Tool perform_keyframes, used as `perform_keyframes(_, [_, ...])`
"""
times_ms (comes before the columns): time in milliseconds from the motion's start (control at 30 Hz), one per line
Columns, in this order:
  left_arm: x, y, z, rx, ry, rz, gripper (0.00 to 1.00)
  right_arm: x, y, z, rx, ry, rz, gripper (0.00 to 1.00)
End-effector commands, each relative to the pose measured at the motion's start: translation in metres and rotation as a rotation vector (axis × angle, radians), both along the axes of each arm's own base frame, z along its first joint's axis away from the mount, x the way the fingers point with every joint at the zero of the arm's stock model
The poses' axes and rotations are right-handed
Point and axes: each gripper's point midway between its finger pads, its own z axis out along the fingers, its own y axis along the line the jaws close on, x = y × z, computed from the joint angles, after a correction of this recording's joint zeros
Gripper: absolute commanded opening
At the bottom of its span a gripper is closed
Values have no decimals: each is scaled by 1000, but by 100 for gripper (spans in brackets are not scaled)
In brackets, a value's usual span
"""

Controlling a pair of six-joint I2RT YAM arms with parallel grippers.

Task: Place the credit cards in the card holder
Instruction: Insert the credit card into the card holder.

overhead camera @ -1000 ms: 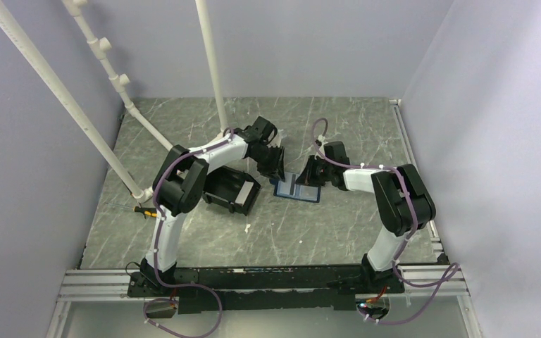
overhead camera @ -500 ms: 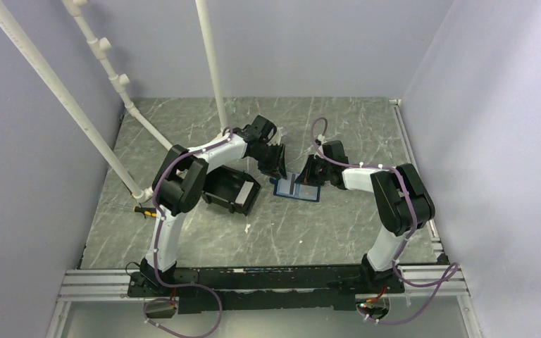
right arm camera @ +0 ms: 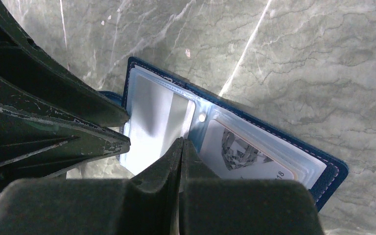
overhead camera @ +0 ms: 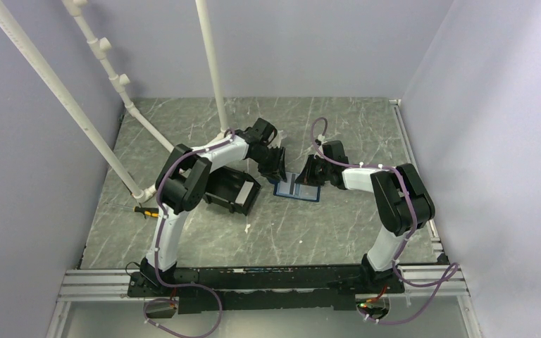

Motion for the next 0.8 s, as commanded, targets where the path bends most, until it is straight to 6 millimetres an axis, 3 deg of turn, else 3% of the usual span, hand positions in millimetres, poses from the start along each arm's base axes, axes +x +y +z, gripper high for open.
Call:
perform_keyframes(0, [3, -9, 4, -21, -14, -19, 39, -9, -16, -28, -99, 67, -35, 0])
perform_keyframes(167, [-2, -21, 13, -99, 15, -39, 39, -10, -14, -29, -89, 74, -32, 0])
perform_keyframes(467, [-5, -39, 48, -275, 45, -43, 37, -12, -10, -30, -62, 79, -32, 0])
perform_keyframes(567, [1, -31, 47, -217, -4, -16, 41, -11, -11, -29, -64, 75, -33, 0])
perform_keyframes(767, [-1, 3, 17, -17, -37, 33, 48, -10, -14, -30, -90, 74, -42, 0])
